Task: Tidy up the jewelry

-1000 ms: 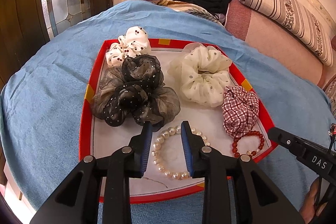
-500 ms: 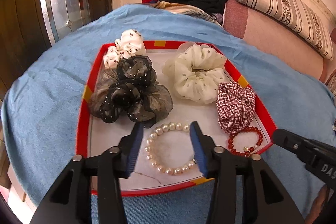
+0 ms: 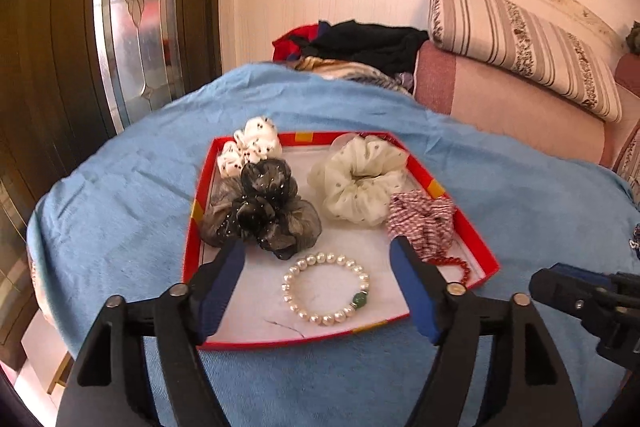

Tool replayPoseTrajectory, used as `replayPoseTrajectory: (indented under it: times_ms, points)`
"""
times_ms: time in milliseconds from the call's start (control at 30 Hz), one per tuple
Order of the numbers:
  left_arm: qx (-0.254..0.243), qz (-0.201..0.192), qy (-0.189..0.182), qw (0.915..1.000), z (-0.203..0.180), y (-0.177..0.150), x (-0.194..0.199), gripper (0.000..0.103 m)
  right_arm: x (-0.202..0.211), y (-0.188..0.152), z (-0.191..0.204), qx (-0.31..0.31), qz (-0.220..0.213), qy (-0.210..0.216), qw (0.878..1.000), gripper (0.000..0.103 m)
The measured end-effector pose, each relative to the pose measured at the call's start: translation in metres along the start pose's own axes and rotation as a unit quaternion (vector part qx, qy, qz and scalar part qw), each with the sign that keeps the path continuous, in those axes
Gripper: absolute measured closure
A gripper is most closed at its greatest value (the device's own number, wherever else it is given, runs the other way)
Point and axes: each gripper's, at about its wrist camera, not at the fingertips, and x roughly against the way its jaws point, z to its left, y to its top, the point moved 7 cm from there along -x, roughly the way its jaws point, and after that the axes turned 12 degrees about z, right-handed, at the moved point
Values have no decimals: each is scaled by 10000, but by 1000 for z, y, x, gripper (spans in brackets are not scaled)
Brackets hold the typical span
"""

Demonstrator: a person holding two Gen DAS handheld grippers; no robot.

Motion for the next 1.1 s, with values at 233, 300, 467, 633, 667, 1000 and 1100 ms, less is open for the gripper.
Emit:
replayPoseTrajectory:
  times_ms: [233,300,467,633,667,1000,1100]
  points:
    - [-201,-349,-39,9992,-24,-5,48,13,57,-22,-9,97,-485,-574,9971,40]
    - [-238,-389,-116,9989,-29,-8,60,11,73,-31,-15,74,-627,-814,9947,35]
    - [-405,-525,-218,9976,-47,-19,95,2,114,-55,-32,22,-980,-1612,9820,23]
    - [-557,-603,-274,9962,-67,-27,129,0,145,-82,-39,-15,-1233,-2113,9696,17]
    - [-598,-566,-273,9962,-72,-30,134,0,151,-87,-40,-43,-1277,-2183,9675,16]
    - [-960,-736,-210,9924,-98,-57,180,0,187,-117,-40,-72,-1502,-2450,9578,12]
    - [-838,-837,28,9930,-88,-60,191,0,189,-117,-28,135,-1578,-2414,9574,11]
